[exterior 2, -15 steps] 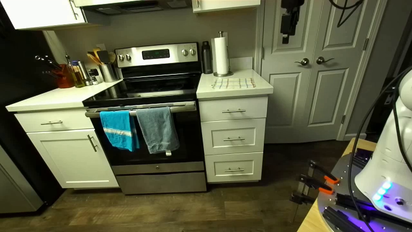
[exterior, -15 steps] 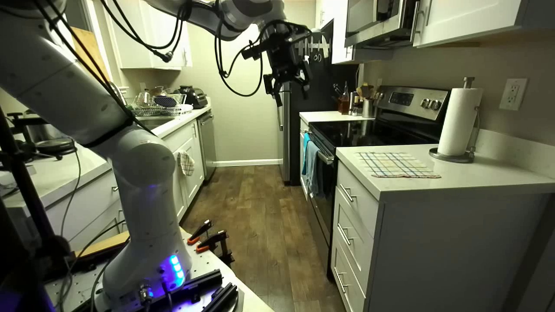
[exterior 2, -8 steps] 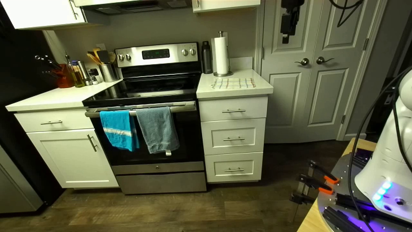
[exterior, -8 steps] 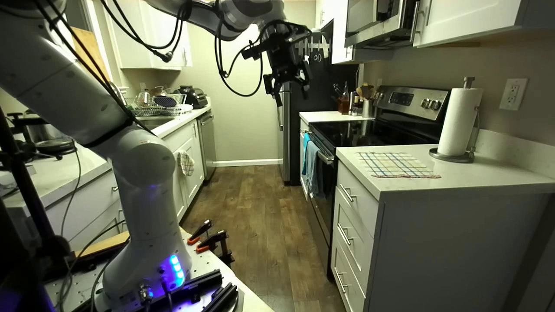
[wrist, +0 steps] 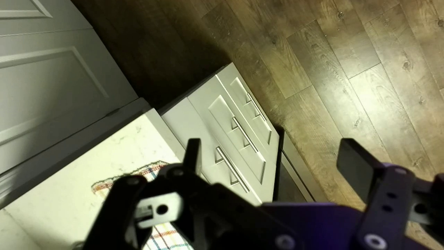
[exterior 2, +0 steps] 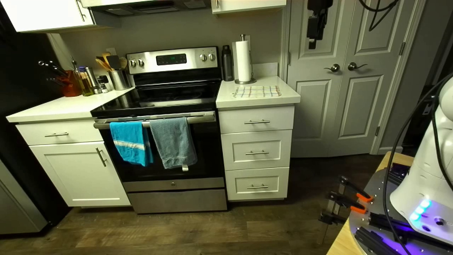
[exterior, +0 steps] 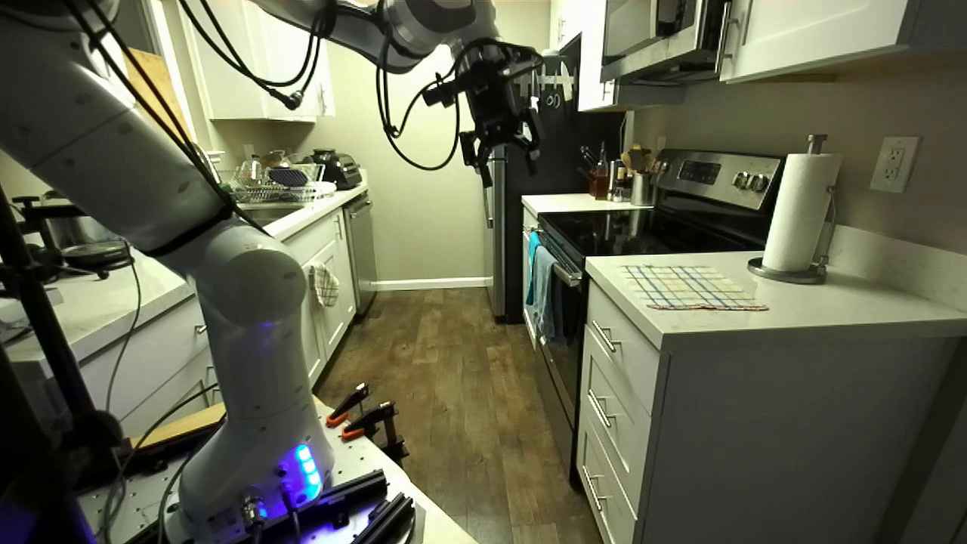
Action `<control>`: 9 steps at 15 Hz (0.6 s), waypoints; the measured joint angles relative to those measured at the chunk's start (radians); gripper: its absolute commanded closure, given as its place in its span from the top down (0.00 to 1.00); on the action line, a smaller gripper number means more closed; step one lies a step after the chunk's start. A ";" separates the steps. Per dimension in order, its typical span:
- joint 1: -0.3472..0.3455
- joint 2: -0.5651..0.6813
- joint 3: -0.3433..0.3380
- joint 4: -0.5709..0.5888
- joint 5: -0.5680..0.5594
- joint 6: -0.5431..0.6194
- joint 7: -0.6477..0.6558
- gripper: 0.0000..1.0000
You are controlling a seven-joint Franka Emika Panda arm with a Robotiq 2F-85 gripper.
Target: Open the top drawer of the cabinet on the right
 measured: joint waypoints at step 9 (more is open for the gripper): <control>0.052 0.297 -0.034 -0.003 0.084 0.318 -0.018 1.00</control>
